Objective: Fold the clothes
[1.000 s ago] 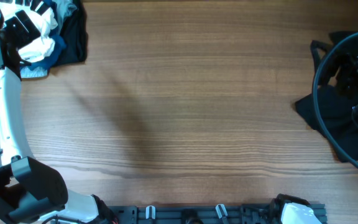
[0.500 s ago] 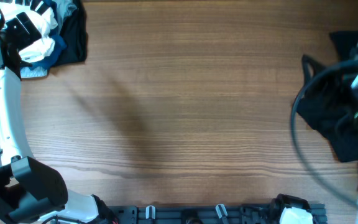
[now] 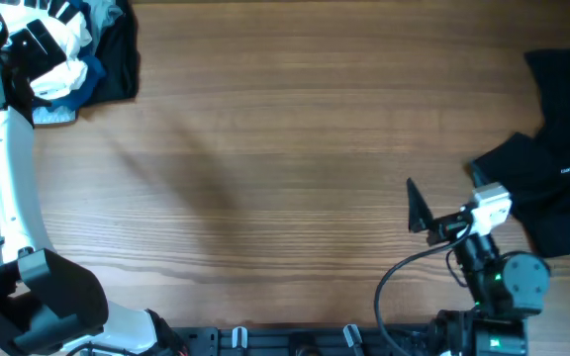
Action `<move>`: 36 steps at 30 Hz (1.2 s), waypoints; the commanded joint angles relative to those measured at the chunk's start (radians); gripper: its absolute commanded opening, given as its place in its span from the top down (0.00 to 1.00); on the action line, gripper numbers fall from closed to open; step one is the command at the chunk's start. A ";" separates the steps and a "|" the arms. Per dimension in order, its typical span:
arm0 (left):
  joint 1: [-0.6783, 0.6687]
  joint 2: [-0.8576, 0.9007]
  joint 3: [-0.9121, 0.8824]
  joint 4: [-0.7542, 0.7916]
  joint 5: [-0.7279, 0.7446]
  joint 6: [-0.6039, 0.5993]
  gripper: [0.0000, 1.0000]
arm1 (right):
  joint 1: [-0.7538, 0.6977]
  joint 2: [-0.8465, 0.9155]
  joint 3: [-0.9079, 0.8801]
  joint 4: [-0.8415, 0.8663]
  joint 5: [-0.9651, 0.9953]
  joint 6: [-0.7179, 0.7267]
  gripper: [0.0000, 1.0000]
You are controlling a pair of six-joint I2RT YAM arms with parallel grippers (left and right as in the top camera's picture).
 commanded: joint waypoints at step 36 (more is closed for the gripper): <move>0.003 -0.003 -0.001 0.003 -0.002 0.005 0.00 | 0.005 -0.193 -0.205 0.047 0.197 -0.006 0.00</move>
